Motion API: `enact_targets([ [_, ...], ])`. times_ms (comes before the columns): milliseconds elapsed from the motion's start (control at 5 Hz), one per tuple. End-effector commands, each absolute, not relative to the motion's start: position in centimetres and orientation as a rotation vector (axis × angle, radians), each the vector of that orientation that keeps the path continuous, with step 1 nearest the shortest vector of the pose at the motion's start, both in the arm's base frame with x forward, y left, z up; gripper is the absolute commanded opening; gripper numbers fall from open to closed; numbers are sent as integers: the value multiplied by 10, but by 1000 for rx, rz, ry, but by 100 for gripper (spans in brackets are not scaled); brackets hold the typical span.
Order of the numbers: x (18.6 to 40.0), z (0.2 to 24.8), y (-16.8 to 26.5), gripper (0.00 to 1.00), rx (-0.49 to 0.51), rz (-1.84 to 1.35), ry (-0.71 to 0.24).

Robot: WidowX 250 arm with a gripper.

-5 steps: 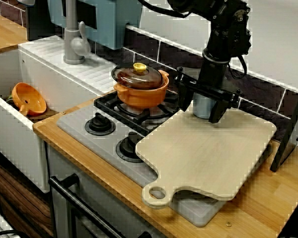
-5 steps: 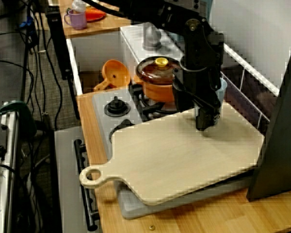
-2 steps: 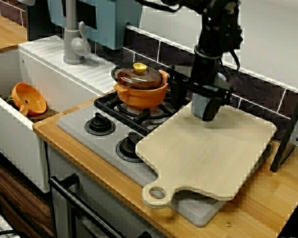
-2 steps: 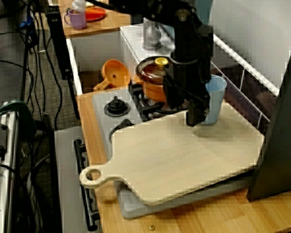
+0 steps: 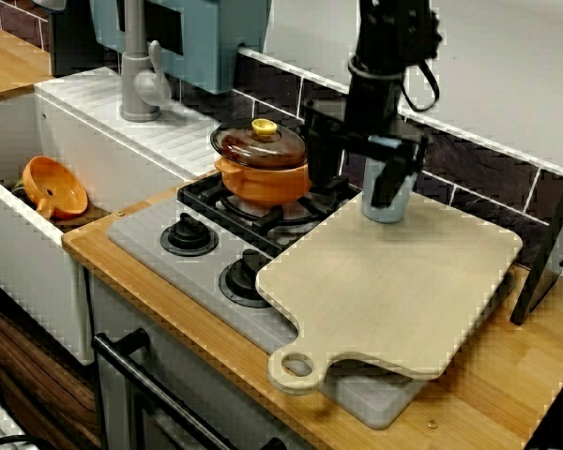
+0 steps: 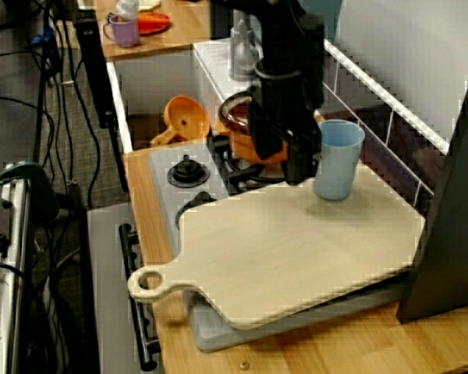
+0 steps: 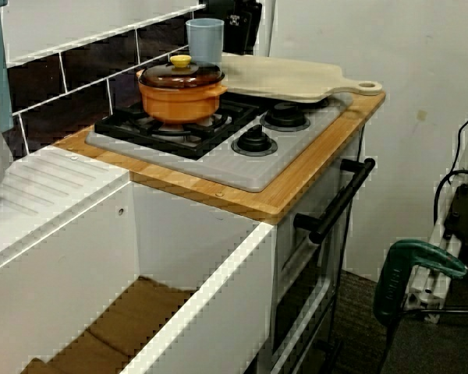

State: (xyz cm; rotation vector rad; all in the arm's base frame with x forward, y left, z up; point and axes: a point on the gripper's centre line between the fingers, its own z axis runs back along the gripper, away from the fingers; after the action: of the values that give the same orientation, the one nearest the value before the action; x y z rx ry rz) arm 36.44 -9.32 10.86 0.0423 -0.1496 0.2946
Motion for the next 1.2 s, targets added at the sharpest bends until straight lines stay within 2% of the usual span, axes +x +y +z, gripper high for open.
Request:
enact_targets([
  [0,361,153,-84,100,-12,299,-227],
  [600,387,176,-67,100,-33,345,-244],
  [1000,405,177,-60,100,-27,368,-252],
])
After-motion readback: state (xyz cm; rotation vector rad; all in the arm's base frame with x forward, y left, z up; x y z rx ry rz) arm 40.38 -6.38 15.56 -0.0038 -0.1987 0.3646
